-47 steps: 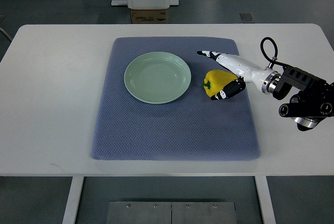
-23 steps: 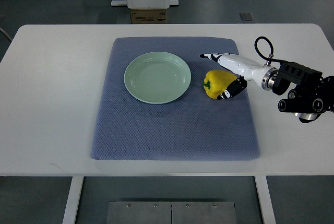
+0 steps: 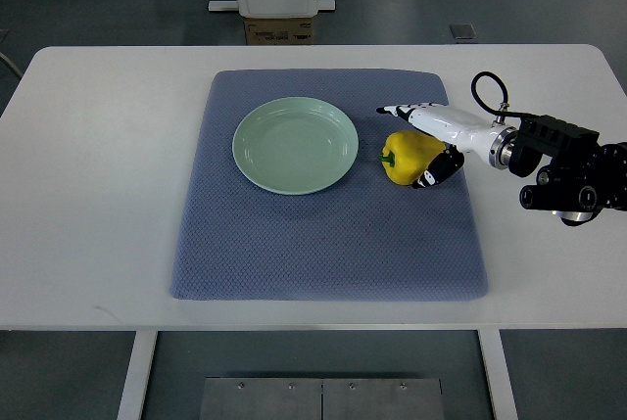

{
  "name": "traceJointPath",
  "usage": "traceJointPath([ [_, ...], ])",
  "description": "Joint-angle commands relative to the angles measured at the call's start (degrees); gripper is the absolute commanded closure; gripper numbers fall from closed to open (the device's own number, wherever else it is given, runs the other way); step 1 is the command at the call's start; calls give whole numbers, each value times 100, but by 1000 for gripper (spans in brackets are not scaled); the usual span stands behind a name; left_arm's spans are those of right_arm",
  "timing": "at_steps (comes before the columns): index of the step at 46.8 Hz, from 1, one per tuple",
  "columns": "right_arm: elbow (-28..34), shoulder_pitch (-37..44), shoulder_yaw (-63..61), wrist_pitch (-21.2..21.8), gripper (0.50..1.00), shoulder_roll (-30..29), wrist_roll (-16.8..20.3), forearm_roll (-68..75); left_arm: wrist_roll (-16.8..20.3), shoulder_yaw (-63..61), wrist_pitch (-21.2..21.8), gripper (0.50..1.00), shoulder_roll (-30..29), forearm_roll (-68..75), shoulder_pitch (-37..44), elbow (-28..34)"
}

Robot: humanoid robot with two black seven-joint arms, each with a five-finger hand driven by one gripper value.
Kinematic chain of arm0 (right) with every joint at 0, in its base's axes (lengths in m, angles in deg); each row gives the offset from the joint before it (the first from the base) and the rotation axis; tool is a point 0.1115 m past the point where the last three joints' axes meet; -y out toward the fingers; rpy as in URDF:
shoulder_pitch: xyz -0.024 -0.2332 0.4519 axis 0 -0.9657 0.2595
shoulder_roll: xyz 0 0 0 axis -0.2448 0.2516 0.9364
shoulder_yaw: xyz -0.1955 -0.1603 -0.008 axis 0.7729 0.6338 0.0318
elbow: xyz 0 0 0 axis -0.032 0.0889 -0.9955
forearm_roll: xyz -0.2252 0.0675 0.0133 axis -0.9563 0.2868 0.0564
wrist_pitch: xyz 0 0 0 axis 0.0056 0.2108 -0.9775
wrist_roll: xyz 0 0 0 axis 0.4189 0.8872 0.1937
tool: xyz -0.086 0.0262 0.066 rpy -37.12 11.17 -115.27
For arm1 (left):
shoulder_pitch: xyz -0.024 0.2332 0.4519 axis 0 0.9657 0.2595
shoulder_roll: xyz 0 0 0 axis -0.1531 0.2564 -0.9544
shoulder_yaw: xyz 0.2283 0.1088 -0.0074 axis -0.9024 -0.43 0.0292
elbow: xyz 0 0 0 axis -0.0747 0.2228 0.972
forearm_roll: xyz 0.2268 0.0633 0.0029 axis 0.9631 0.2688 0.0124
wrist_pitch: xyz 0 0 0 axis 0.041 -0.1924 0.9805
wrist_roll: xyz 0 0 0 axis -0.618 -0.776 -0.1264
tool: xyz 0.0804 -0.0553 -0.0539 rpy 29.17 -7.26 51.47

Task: Place yellow pepper on plate with right hand
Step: 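Close the right hand's fingers around the yellow pepper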

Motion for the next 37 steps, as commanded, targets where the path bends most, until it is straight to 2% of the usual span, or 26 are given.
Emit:
traceJointPath([
  [1,-50,-1,66,-7,592,-52,37,0,0,0,0,500,0,1,-1,0],
  [10,-77,-18,66,-7,674,-69,46,9,0,0,0,500,0,1,-1,0],
  [11,-77,-18,66,-7,695,-69,46,0,0,0,0,500,0,1,-1,0],
  [13,-77,-27,66,-7,757,-69,46,9,0,0,0,500,0,1,-1,0],
  [19,-77,-27,57,-25,998,-69,46,9,0,0,0,500,0,1,-1,0],
  [31,-77,-27,40,-156,1000,-60,46,9,0,0,0,500,0,1,-1,0],
  [37,-322,-220,-31,-551,1000,-95,221,62,0,0,0,500,0,-8,-1,0],
])
